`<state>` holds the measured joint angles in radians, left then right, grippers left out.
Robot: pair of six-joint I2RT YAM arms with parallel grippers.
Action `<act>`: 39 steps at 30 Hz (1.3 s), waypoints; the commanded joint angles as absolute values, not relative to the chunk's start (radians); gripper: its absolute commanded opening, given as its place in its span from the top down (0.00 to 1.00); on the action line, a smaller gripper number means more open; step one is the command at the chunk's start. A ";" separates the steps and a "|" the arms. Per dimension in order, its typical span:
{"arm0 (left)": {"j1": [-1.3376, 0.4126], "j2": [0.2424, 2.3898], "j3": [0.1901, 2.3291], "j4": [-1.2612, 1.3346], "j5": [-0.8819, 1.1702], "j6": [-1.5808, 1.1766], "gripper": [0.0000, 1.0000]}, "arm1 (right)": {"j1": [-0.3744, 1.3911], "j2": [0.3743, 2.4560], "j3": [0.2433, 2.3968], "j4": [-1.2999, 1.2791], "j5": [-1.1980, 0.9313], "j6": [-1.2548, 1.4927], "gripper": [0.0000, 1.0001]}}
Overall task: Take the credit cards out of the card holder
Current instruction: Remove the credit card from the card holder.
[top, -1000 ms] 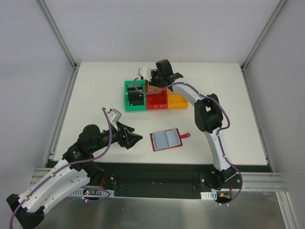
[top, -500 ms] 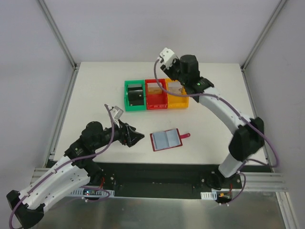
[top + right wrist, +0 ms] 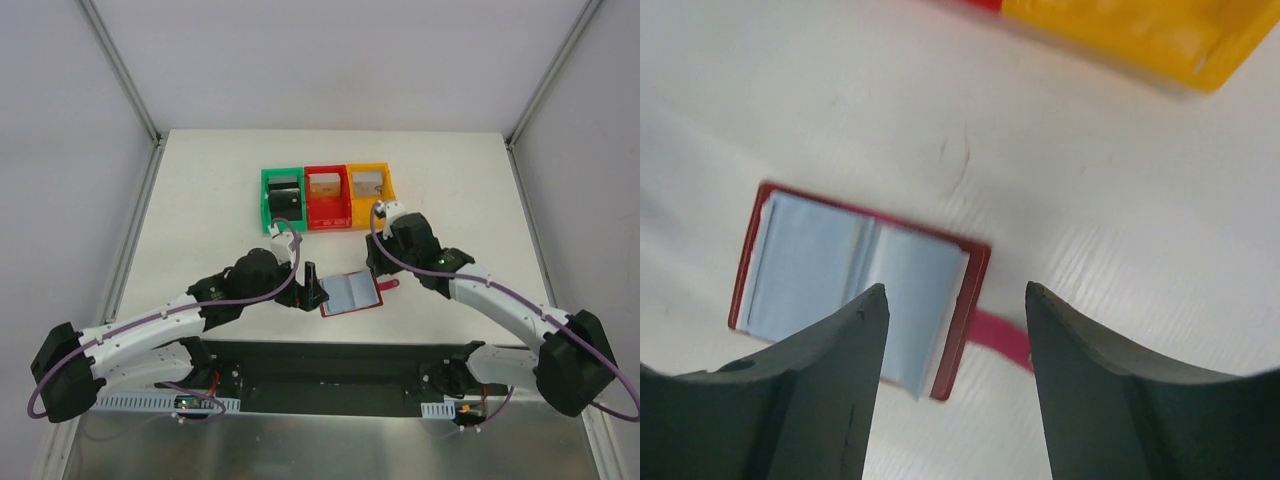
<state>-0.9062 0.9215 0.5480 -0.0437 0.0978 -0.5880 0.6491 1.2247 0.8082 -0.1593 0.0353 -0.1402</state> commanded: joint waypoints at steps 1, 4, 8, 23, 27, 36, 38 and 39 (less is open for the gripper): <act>-0.910 0.994 0.569 0.069 -0.009 -0.693 0.12 | 0.653 1.100 0.680 -0.140 0.011 0.067 0.43; -0.910 1.081 0.589 0.084 0.032 -0.710 0.20 | 0.647 1.100 0.631 -0.169 -0.024 0.090 0.44; -0.910 1.153 0.598 0.104 0.018 -0.733 0.30 | 0.612 1.069 0.554 -0.129 -0.075 0.126 0.45; -0.910 1.180 0.563 0.127 0.008 -0.759 0.43 | 0.486 1.040 0.442 -0.057 -0.233 0.216 0.40; -0.910 1.195 0.558 0.141 0.026 -0.758 0.44 | 0.471 1.061 0.439 -0.038 -0.271 0.239 0.37; -0.910 1.196 0.542 0.173 0.052 -0.749 0.46 | 0.465 1.190 0.405 0.107 -0.376 0.353 0.36; -0.908 1.201 0.538 0.179 0.061 -0.747 0.46 | 0.463 1.201 0.403 0.109 -0.370 0.354 0.36; -0.908 1.203 0.535 0.183 0.063 -0.749 0.46 | 0.463 1.203 0.403 0.106 -0.367 0.357 0.36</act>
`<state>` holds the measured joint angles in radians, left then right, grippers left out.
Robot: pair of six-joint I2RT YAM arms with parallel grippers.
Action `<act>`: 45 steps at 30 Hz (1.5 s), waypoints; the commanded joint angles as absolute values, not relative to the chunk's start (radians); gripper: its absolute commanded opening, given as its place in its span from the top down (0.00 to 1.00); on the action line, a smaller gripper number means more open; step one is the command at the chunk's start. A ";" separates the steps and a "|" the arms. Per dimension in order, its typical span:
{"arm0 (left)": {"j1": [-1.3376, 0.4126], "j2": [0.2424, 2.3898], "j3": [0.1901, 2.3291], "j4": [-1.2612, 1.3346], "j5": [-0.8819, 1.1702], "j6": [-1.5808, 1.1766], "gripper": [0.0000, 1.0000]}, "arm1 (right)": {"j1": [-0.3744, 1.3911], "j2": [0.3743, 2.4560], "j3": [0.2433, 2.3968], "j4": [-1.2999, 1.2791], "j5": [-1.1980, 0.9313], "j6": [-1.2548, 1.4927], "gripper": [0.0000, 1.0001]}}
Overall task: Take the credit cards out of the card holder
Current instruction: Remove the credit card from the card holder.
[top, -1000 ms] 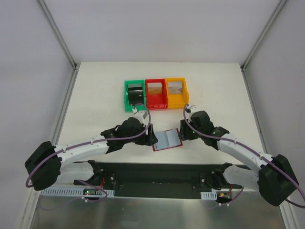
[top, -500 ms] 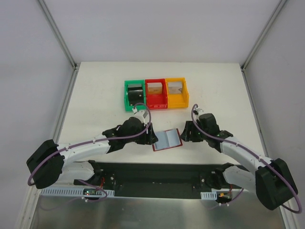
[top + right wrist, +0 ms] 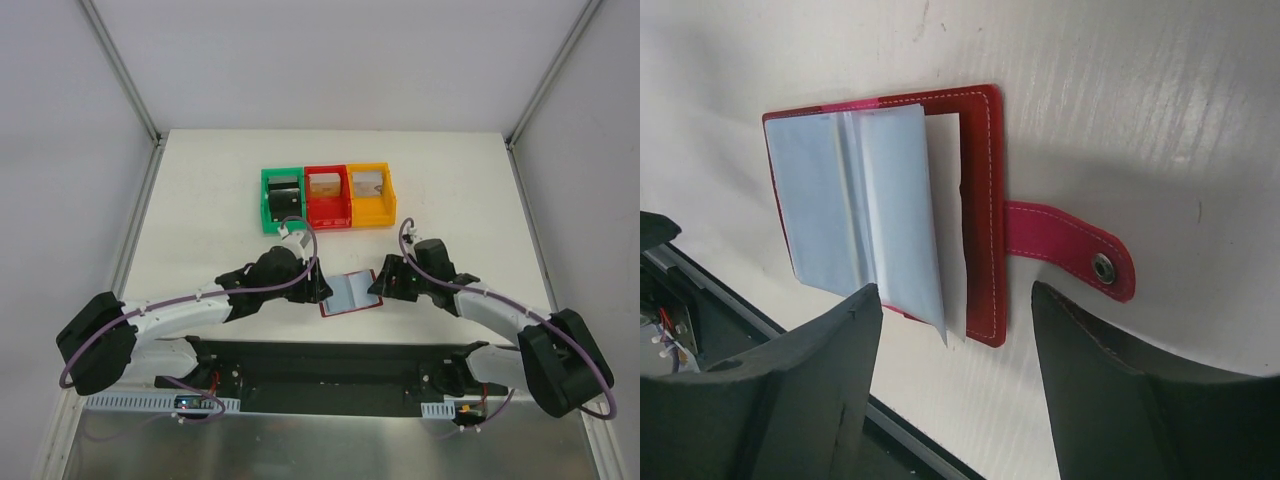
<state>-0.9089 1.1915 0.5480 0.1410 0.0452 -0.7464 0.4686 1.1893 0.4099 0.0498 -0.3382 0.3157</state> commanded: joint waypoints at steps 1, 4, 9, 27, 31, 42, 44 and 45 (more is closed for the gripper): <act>-0.908 1.204 0.534 0.186 0.066 -0.747 0.46 | 0.463 1.209 0.402 0.103 -0.367 0.354 0.36; -0.908 1.207 0.529 0.196 0.067 -0.749 0.46 | 0.465 1.232 0.405 0.106 -0.376 0.354 0.38; -0.908 1.212 0.526 0.209 0.074 -0.749 0.47 | 0.466 1.275 0.413 0.112 -0.383 0.357 0.49; -0.908 1.187 0.474 0.199 0.041 -0.781 0.55 | 0.474 1.287 0.393 0.152 -0.425 0.376 0.90; -0.910 1.174 0.466 0.190 0.032 -0.785 0.57 | 0.476 1.287 0.380 0.167 -0.430 0.399 0.69; -0.910 1.184 0.541 0.192 0.058 -0.732 0.64 | 0.465 1.099 0.347 0.074 -0.335 0.397 0.50; -0.910 1.201 0.567 0.192 0.069 -0.723 0.65 | 0.462 1.059 0.363 0.005 -0.296 0.376 0.50; -0.908 1.216 0.578 0.192 0.075 -0.718 0.66 | 0.460 1.048 0.371 -0.041 -0.270 0.364 0.49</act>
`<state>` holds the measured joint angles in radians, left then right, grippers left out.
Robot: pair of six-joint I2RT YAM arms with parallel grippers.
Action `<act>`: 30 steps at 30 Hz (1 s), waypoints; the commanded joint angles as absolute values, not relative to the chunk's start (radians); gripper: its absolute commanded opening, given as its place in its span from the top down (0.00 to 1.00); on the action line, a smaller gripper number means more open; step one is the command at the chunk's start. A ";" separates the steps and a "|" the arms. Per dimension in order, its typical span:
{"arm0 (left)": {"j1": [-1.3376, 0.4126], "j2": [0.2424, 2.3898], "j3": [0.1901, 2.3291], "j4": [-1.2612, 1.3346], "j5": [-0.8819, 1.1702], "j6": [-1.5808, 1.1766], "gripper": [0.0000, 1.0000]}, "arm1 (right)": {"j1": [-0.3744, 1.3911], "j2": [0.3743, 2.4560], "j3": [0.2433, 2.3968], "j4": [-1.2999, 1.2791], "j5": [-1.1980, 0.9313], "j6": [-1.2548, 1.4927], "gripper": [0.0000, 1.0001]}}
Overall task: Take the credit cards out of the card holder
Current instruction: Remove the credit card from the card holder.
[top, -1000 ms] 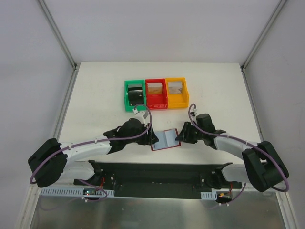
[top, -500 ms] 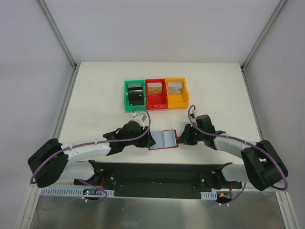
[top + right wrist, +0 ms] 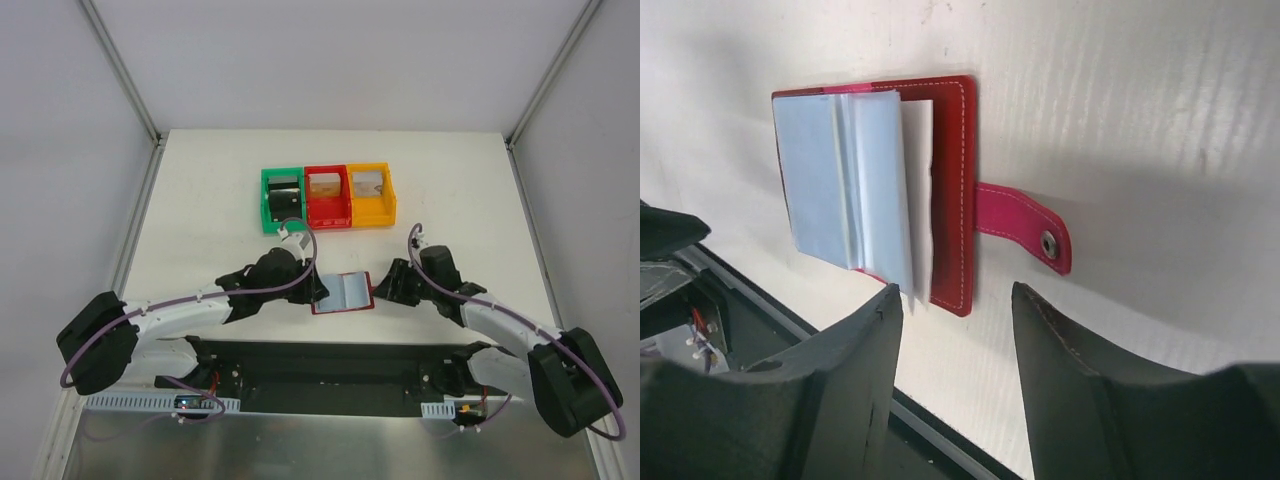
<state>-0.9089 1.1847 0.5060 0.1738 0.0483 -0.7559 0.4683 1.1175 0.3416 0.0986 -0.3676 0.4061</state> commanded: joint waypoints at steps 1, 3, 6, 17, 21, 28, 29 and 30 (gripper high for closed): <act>-0.910 1.226 0.587 0.192 0.080 -0.715 0.66 | 0.457 1.043 0.376 -0.063 -0.255 0.359 0.50; -0.908 1.241 0.600 0.198 0.090 -0.715 0.66 | 0.445 1.060 0.379 -0.086 -0.244 0.351 0.50; -0.910 1.243 0.595 0.204 0.098 -0.721 0.67 | 0.431 1.094 0.379 -0.091 -0.249 0.351 0.50; -0.908 1.226 0.548 0.218 0.104 -0.741 0.67 | 0.405 1.222 0.377 0.086 -0.248 0.371 0.53; -0.910 1.215 0.538 0.216 0.104 -0.742 0.67 | 0.405 1.278 0.384 0.121 -0.276 0.373 0.62; -0.910 1.221 0.534 0.218 0.106 -0.742 0.68 | 0.405 1.284 0.385 0.127 -0.301 0.371 0.66; -0.908 1.223 0.534 0.221 0.106 -0.741 0.68 | 0.405 1.282 0.384 0.127 -0.305 0.371 0.64; -0.908 1.223 0.534 0.219 0.107 -0.742 0.68 | 0.405 1.279 0.383 0.129 -0.308 0.371 0.62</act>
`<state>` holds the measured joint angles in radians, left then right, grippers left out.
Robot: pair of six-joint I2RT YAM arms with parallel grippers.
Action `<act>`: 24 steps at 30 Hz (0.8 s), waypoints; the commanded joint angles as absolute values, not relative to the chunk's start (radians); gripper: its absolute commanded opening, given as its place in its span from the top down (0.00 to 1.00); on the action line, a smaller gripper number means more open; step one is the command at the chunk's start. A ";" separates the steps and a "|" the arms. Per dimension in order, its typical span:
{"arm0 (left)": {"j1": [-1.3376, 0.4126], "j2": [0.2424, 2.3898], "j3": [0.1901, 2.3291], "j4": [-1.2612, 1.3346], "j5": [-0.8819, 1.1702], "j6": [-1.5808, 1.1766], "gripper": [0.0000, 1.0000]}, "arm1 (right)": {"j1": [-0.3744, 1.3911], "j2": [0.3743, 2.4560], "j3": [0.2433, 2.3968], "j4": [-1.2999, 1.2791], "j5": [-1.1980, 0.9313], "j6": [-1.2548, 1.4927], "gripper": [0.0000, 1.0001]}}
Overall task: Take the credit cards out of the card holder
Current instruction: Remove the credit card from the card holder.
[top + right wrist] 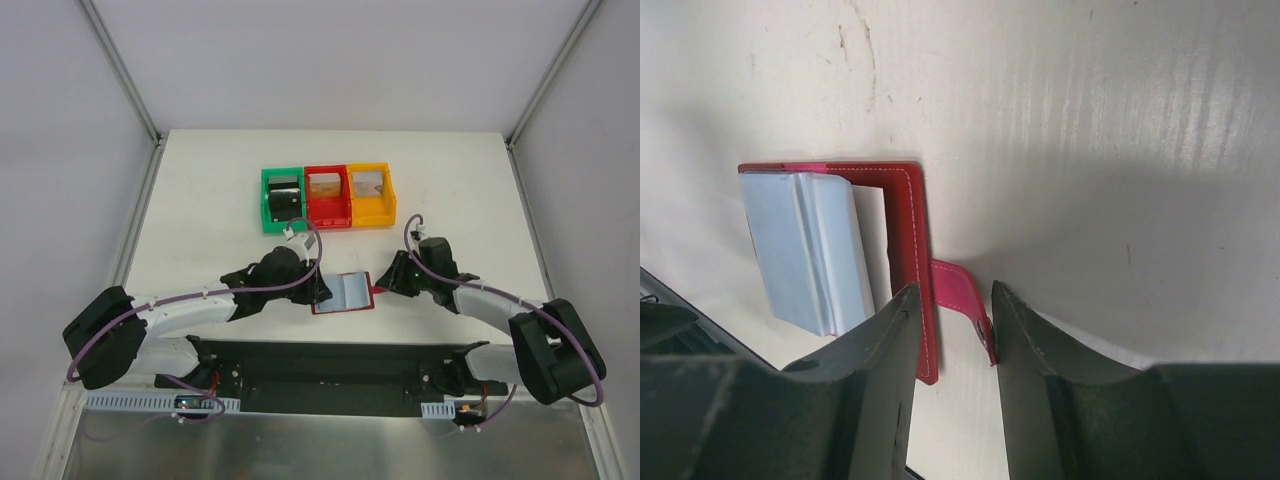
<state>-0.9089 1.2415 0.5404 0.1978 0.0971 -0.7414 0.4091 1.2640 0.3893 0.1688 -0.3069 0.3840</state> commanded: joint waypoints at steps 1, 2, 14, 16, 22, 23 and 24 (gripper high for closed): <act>-0.910 1.223 0.532 0.221 0.109 -0.742 0.67 | 0.405 1.278 0.382 0.127 -0.313 0.367 0.61; -0.910 1.223 0.532 0.224 0.106 -0.742 0.67 | 0.403 1.278 0.382 0.129 -0.321 0.362 0.60; -0.908 1.239 0.518 0.250 0.117 -0.758 0.68 | 0.406 1.304 0.371 0.156 -0.379 0.351 0.78; -0.908 1.229 0.512 0.250 0.114 -0.761 0.68 | 0.405 1.290 0.371 0.155 -0.379 0.353 0.81; -0.910 1.207 0.486 0.230 0.083 -0.784 0.58 | 0.410 1.235 0.377 0.133 -0.387 0.356 0.99; -0.908 1.206 0.483 0.221 0.074 -0.791 0.53 | 0.411 1.224 0.377 0.126 -0.385 0.354 1.00; -0.910 1.204 0.482 0.212 0.066 -0.796 0.48 | 0.416 1.212 0.379 0.118 -0.384 0.353 1.00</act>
